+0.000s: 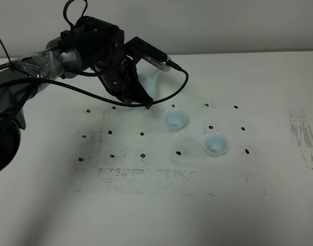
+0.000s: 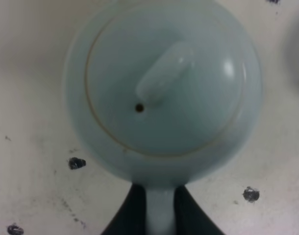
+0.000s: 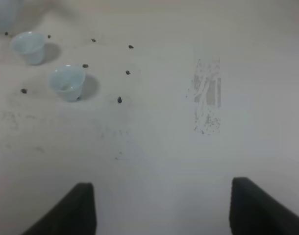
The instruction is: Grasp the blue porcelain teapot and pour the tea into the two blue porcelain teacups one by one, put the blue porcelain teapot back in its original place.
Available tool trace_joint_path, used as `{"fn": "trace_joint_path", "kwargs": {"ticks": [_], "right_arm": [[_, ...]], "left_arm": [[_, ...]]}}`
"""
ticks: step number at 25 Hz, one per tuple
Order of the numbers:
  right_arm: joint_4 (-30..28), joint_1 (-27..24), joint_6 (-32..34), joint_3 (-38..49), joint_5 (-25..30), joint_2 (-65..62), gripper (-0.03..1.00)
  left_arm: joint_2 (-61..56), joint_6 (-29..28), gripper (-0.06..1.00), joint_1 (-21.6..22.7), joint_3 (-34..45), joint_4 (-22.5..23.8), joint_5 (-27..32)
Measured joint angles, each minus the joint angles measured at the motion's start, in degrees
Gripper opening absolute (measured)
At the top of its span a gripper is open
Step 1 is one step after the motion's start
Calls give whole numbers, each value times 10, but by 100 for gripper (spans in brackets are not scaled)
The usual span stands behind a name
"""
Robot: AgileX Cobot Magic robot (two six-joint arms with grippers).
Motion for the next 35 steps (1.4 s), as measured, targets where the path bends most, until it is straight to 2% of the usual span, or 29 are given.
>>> {"fn": "trace_joint_path", "kwargs": {"ticks": [3, 6, 11, 18, 21, 24, 29, 35], "right_arm": [[0, 0, 0, 0, 0, 0, 56], [0, 0, 0, 0, 0, 0, 56], [0, 0, 0, 0, 0, 0, 56], [0, 0, 0, 0, 0, 0, 56], [0, 0, 0, 0, 0, 0, 56], [0, 0, 0, 0, 0, 0, 56], [0, 0, 0, 0, 0, 0, 56], [0, 0, 0, 0, 0, 0, 56]], "left_arm": [[-2, 11, 5, 0, 0, 0, 0], [-10, 70, 4, 0, 0, 1, 5], [-46, 282, 4, 0, 0, 2, 24], [-60, 545, 4, 0, 0, 3, 46], [-60, 621, 4, 0, 0, 2, 42], [-60, 661, 4, 0, 0, 2, 24], [-60, 688, 4, -5, 0, 0, 3], [-60, 722, 4, -18, 0, -38, -26]]}}
